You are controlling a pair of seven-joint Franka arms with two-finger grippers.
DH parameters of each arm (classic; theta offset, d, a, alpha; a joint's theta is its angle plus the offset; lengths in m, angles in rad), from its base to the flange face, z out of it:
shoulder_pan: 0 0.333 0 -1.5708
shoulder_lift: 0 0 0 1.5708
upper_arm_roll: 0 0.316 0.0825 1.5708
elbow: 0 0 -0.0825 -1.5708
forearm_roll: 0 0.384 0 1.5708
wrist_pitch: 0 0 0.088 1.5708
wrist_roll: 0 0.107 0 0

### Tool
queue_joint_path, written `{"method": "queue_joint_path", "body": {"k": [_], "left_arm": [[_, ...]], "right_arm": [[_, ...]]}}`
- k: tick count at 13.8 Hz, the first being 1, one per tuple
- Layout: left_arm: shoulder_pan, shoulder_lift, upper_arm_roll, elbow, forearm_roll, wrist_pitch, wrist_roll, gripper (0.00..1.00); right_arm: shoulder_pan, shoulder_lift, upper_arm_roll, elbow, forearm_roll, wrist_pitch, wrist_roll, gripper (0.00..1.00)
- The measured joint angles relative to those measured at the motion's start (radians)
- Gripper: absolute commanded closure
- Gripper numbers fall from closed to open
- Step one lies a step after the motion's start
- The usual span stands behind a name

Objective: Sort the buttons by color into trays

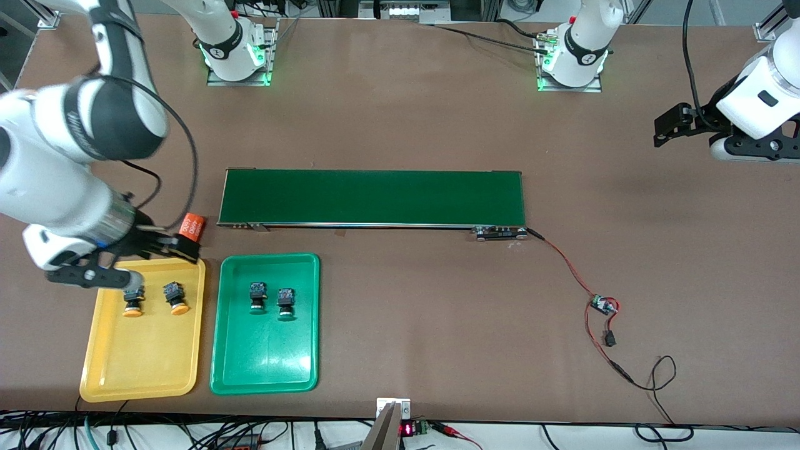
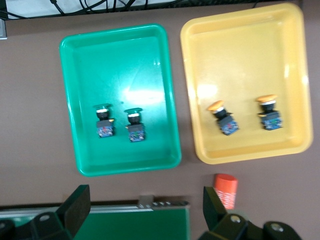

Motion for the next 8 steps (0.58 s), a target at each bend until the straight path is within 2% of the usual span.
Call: {"method": "queue_joint_path", "body": {"k": [4,8], "left_arm": [[0.001,0.0,0.0,0.0,0.0,0.0,0.0,0.0],[0.001,0.0,0.0,0.0,0.0,-0.001,0.0,0.0]], "right_arm": [[0.006,-0.105,-0.1,-0.024,-0.001,-0.105,-0.132,0.0],[-0.05,-0.189,-0.121,-0.043,-0.001,-0.206,-0.245,0.0]]}}
